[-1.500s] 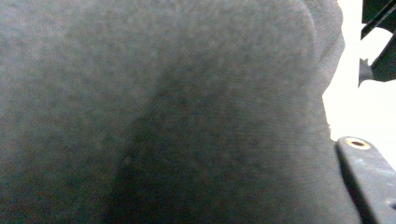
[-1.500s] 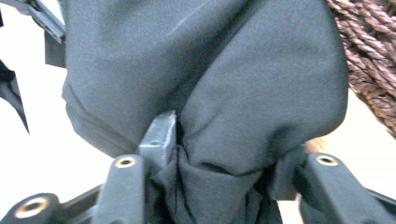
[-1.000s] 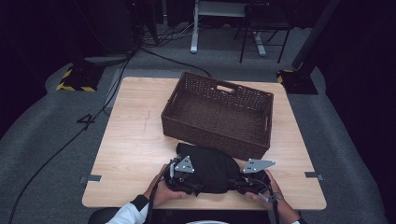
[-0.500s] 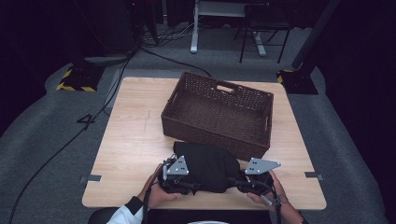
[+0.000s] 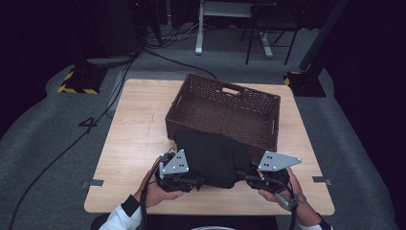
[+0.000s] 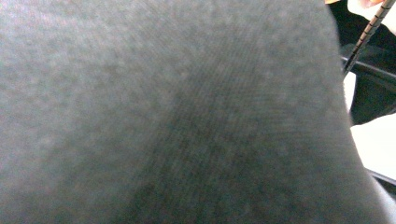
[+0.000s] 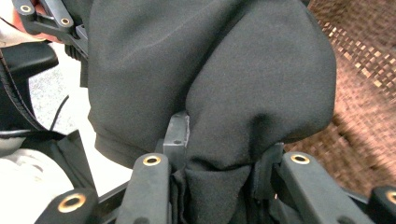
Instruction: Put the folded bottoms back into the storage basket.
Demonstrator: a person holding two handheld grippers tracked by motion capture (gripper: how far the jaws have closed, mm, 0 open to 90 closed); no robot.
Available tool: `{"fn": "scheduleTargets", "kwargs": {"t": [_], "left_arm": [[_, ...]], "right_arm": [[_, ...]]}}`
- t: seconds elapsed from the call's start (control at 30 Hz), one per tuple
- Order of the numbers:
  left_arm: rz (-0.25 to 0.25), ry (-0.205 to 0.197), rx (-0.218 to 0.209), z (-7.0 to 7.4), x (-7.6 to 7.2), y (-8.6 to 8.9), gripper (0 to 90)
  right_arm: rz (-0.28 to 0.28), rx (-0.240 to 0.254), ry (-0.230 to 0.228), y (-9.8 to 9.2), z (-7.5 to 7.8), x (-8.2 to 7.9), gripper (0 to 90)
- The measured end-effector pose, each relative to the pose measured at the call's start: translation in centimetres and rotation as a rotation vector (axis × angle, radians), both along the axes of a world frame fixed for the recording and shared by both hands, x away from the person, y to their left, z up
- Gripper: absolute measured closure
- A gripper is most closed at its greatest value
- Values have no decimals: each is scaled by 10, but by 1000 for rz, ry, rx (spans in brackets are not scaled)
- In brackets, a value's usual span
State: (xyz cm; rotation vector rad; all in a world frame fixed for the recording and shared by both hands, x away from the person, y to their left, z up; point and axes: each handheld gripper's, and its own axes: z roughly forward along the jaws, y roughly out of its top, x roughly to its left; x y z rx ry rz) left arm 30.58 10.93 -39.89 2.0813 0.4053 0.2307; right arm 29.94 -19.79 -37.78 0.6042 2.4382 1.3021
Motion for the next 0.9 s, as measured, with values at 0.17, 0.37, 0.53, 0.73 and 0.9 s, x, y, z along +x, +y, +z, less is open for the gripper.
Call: {"fn": "scheduleTargets", "kwargs": {"t": [0.17, 0.37, 0.53, 0.73, 0.9], "left_arm": [[-2, -33, -14, 18, 6, 0, 525], [1, -64, -14, 38, 18, -3, 525], [-2, -90, -1, 54, 36, -8, 525], [1, -100, 11, 64, 58, -14, 524], [6, -100, 34, 70, 76, -21, 524]], "right_arm": [[1, 4, -33, -1, 19, 4, 662], [-10, 4, -65, -3, 39, 15, 662], [-37, 7, -94, -6, 52, 29, 662], [-72, 4, -114, -9, 60, 45, 661], [-104, 6, -119, -11, 62, 61, 660]]}}
